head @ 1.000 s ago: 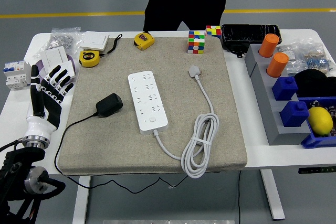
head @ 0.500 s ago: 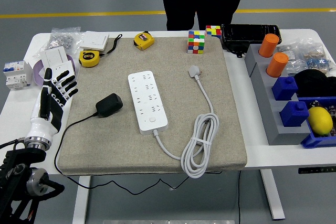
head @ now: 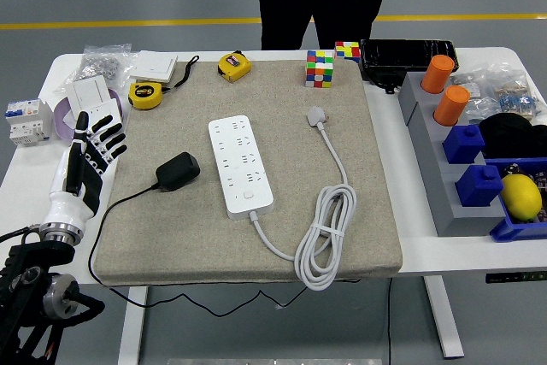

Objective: Pick up the plug,place it near the board,insert it into the board,press the button

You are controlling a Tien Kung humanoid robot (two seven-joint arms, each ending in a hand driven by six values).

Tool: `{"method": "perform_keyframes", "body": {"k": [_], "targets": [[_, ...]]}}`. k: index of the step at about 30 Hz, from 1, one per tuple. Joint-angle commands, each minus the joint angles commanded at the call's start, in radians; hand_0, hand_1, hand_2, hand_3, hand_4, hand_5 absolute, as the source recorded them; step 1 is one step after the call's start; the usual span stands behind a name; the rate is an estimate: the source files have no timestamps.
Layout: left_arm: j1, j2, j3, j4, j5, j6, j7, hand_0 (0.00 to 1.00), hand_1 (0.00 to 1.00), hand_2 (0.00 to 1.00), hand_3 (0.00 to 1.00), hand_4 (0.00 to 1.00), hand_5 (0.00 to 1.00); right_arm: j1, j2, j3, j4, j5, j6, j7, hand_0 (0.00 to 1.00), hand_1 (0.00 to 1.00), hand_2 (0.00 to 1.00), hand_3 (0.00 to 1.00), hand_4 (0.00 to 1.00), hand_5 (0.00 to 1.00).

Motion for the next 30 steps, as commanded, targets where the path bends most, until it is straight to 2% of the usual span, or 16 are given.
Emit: {"method": "perform_keyframes", "body": {"k": [30], "targets": [[-0.003,0.0,-0.003,0.0,0.004,0.003,-0.002,0.753,0.789,0.788,0.779,0.998,0.86,0.002,-0.001,0.001,0.0,0.003,0.0,0.001,0.796,0.7,0.709,0.75,0.998,0.986]]}}
